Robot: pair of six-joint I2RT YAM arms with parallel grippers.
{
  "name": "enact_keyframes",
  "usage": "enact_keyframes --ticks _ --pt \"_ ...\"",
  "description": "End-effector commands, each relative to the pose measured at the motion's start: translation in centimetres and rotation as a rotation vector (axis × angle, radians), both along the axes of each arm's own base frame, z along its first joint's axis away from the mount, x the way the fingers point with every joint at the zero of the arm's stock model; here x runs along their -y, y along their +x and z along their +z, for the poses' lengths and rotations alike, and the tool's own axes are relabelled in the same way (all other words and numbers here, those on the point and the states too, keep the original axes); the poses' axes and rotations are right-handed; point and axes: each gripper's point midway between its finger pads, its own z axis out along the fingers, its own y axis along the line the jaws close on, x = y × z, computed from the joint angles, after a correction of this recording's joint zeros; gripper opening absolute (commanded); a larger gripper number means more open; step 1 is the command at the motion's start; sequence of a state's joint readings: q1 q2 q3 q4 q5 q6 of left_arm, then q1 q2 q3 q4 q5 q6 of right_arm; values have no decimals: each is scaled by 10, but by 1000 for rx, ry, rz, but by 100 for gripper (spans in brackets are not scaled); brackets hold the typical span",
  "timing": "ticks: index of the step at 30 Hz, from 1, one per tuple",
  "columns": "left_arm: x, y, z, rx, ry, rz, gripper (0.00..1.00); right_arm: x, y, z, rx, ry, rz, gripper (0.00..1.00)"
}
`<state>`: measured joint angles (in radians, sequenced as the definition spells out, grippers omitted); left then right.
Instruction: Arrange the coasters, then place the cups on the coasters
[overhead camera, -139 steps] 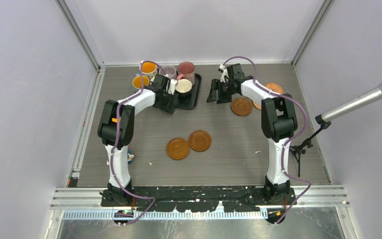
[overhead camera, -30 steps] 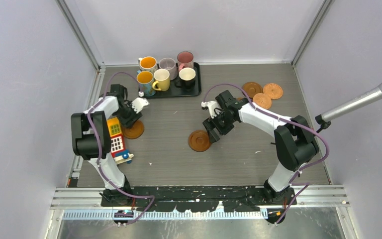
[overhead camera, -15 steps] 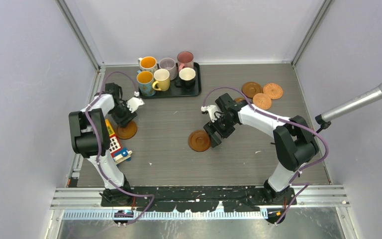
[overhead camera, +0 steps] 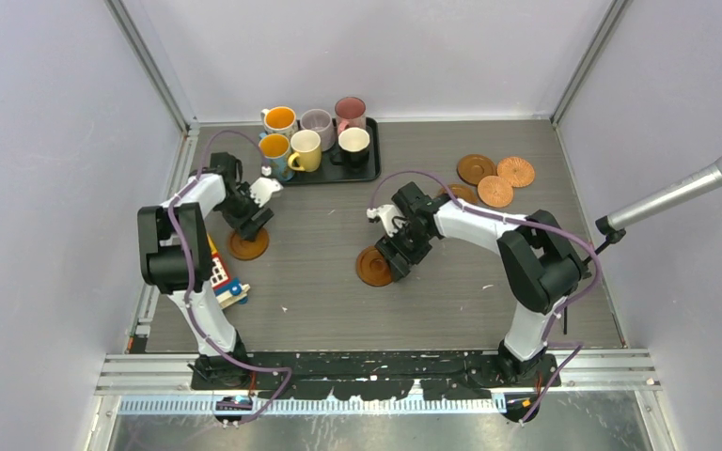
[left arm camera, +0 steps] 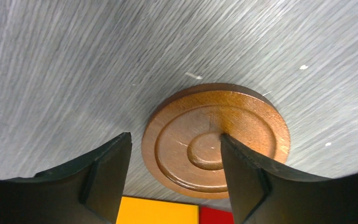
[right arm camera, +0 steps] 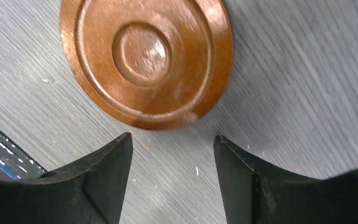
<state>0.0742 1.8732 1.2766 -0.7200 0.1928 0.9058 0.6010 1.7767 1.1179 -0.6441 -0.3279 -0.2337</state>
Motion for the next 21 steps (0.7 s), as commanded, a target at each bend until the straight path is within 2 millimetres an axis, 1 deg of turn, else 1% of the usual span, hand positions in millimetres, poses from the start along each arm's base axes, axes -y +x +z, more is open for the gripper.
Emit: enact_keyframes --ticks 1,4,8,12,13,15,17,18,21 --pt "30 0 39 59 -153 25 77 -28 23 7 85 42 6 68" --pt "45 -6 64 101 -237 51 85 -41 30 3 88 53 -13 64" --pt "66 -16 87 137 -317 55 87 -64 39 2 83 94 -33 58" --pt "84 -30 97 128 -370 44 88 -92 44 3 77 139 -52 49" --pt "88 -34 98 125 -383 39 88 -99 46 5 76 155 -65 48" --pt "107 -47 96 105 -395 -2 88 -109 55 11 70 182 -111 48" --pt "124 -58 94 100 -401 -40 88 -109 65 20 82 194 -137 48" --pt "133 -65 88 87 -400 -54 88 -106 70 27 95 202 -149 49" --pt "165 -77 80 72 -393 -107 89 -87 86 53 125 249 -209 53"
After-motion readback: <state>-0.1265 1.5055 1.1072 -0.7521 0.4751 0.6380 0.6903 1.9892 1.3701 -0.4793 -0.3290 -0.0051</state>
